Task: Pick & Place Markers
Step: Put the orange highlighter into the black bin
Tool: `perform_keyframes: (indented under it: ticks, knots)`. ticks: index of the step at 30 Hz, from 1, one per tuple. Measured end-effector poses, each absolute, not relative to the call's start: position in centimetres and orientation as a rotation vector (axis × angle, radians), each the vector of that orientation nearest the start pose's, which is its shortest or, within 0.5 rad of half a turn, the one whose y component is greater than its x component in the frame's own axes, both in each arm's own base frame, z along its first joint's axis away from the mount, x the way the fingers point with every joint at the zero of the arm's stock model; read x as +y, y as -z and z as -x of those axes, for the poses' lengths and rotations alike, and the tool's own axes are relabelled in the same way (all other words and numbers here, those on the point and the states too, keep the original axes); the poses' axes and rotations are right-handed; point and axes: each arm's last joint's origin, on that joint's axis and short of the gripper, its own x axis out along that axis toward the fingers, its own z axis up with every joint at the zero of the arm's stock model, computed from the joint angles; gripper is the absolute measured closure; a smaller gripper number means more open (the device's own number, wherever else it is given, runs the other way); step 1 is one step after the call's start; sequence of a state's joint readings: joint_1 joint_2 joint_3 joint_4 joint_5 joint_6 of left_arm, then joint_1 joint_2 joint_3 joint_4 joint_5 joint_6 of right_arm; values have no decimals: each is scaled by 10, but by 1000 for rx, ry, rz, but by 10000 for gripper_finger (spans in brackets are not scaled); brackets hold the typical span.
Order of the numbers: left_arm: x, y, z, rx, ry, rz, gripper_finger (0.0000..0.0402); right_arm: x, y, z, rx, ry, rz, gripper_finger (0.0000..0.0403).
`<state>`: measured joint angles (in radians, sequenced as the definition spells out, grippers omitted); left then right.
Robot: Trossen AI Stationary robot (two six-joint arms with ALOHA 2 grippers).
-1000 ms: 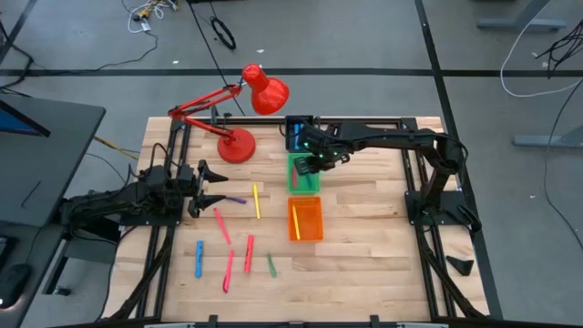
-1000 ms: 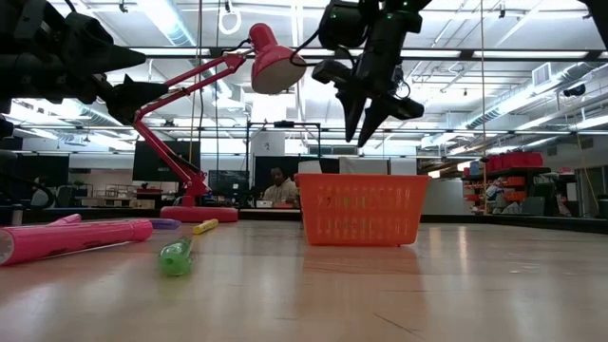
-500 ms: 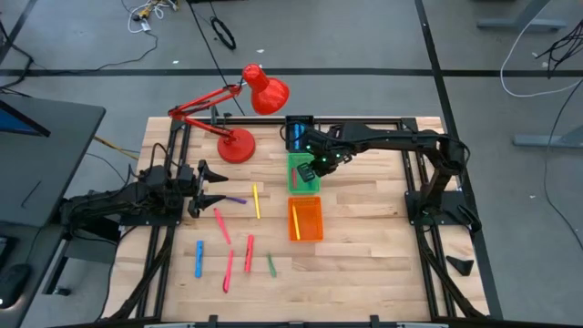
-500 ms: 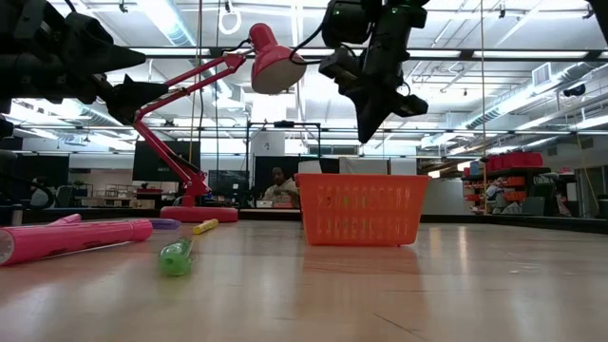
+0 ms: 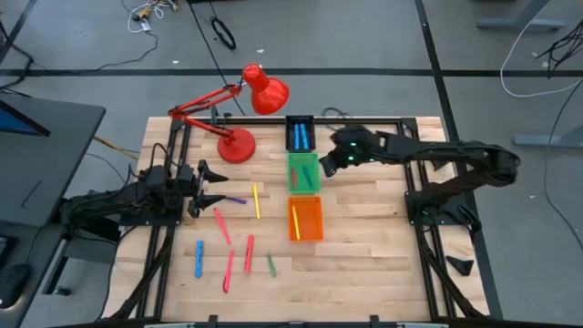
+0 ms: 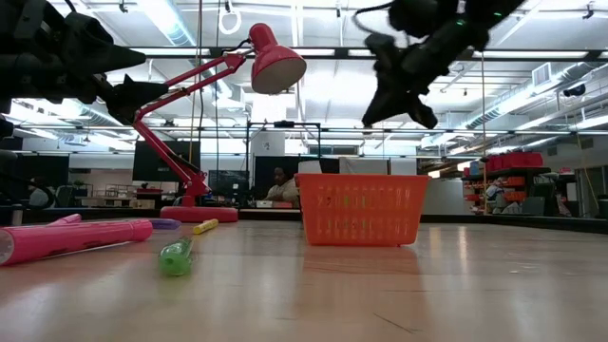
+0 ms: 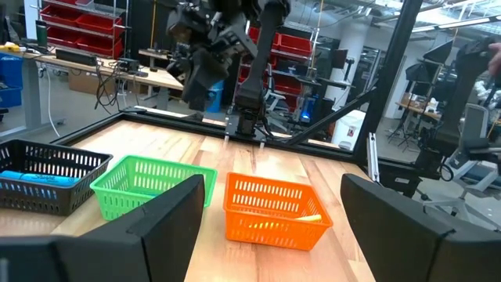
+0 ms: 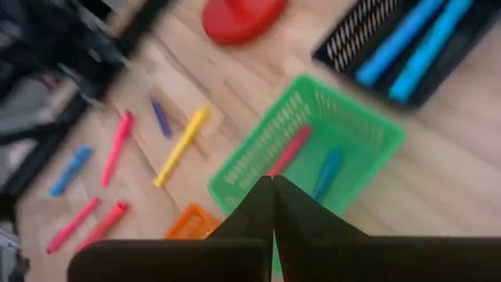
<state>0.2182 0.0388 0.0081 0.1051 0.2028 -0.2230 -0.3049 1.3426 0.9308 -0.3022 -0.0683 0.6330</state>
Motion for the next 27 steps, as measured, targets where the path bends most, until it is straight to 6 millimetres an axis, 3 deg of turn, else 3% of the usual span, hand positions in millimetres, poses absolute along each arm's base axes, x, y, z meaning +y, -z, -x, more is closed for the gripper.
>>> perform_keyframes:
  ticks: [15, 27]
  knots:
    - [16, -173, -98, -74, -7, 207, 94, -82, -229, -188, 144, 374, -285, 392]
    - [16, -173, -98, -74, -7, 208, 94, -69, -208, -143, 77, 394, 0, 392]
